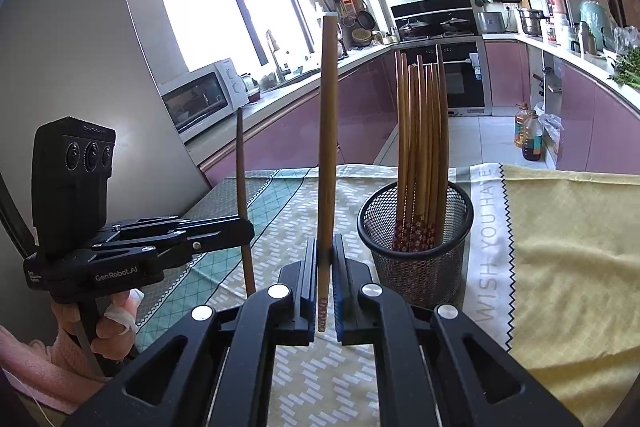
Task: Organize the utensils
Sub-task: 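Lift both held chopsticks upright beside the mesh cup, then lower the right tool's chopstick into the cup while the left tool brings its chopstick over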
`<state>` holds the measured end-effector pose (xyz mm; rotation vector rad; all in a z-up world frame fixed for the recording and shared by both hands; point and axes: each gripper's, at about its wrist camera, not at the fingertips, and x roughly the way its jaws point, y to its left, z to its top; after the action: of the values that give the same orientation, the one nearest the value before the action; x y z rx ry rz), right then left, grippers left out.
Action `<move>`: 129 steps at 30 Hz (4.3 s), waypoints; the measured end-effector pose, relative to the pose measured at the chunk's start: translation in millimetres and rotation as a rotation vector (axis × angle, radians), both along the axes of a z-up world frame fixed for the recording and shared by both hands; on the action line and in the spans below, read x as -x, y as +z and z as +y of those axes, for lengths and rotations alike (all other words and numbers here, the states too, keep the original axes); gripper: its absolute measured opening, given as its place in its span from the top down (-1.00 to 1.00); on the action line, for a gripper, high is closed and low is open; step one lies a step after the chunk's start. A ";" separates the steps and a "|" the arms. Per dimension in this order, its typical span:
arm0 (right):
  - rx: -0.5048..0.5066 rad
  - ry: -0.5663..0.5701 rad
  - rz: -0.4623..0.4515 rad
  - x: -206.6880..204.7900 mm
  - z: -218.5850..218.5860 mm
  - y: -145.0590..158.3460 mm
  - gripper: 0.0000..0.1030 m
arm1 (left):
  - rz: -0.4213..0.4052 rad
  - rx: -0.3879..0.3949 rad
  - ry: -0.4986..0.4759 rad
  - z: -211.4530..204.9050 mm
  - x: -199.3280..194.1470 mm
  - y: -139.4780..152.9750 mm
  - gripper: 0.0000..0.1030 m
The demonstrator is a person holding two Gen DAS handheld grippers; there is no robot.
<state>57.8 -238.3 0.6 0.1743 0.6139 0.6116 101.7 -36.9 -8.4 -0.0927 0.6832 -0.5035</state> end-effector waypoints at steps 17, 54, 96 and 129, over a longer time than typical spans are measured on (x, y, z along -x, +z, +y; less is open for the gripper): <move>0.031 -0.042 -0.061 -4.5 -10.7 21.7 0.89 | -0.034 0.028 -0.020 0.0 0.6 15.6 0.86; 0.059 -0.092 -0.183 -7.3 -25.1 55.9 0.89 | -0.165 0.021 -0.057 -14.3 -2.5 60.5 0.86; 0.090 -0.115 -0.199 -31.2 -21.7 67.0 0.89 | -0.234 0.030 -0.063 -44.3 -9.8 91.4 0.86; 0.114 -0.120 -0.131 -48.9 -19.2 46.2 0.89 | -0.198 -0.015 -0.064 -57.7 -21.5 87.2 0.86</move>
<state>106.8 -257.6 46.8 0.0632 0.5057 0.4665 123.2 -94.6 78.8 -0.0062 0.4974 -0.5611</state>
